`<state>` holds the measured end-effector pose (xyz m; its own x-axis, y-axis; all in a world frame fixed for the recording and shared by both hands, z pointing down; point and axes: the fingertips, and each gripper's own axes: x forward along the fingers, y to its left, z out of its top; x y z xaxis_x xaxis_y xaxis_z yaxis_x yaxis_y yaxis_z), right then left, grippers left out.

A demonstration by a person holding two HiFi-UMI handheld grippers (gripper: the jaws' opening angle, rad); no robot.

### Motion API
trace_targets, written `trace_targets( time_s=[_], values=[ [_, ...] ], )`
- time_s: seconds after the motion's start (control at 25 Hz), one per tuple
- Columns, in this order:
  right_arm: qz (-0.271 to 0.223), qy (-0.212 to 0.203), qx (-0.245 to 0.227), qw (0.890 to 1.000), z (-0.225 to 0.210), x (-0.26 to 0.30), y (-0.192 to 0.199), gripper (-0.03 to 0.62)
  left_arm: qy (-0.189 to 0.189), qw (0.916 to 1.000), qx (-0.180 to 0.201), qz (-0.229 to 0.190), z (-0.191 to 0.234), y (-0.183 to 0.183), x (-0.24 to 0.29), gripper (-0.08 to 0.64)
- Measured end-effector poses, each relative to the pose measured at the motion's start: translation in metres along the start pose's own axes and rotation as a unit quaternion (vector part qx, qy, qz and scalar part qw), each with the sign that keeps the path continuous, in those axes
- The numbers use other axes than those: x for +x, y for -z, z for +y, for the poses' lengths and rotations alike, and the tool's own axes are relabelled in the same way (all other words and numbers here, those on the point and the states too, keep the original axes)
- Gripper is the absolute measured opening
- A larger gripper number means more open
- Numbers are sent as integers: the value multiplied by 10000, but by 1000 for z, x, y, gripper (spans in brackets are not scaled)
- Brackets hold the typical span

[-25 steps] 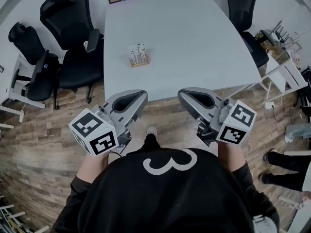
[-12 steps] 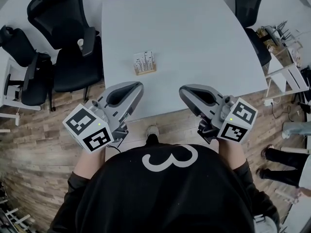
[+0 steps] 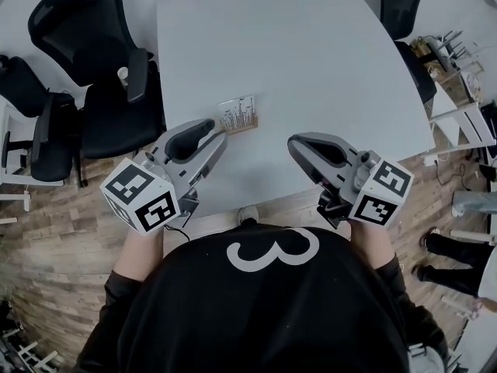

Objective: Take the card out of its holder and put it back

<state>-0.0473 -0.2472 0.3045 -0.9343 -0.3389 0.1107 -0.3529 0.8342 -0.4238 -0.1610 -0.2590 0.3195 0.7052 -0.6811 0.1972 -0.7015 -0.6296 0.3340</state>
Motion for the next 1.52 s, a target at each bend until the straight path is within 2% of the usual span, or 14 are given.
trace_targets(
  time_s=[0.12, 0.36, 0.64, 0.84, 1.16, 1.32, 1.52],
  values=[
    [-21, 50, 25, 10000, -8, 3, 0, 9, -124, 9997, 138, 136, 17, 8, 8, 180],
    [19, 155, 150, 9998, -24, 12, 6, 9, -205, 9974, 266, 636, 58, 34, 28, 233],
    [79, 341, 309, 9989, -44, 17, 10, 9, -165, 9927, 128, 1188, 100, 73, 58, 233],
    [145, 469, 399, 9980, -55, 17, 16, 9, 46, 9906, -42, 1368, 111, 94, 74, 232],
    [173, 614, 435, 9970, -61, 13, 19, 9, 307, 9893, 12, 1427, 107, 102, 90, 130],
    [147, 664, 432, 9967, -60, 10, 21, 9, 264, 9889, 100, 1457, 110, 104, 91, 83],
    [66, 768, 498, 9958, -62, 0, 21, 9, 282, 9873, 318, 1533, 105, 105, 89, 62]
  ],
)
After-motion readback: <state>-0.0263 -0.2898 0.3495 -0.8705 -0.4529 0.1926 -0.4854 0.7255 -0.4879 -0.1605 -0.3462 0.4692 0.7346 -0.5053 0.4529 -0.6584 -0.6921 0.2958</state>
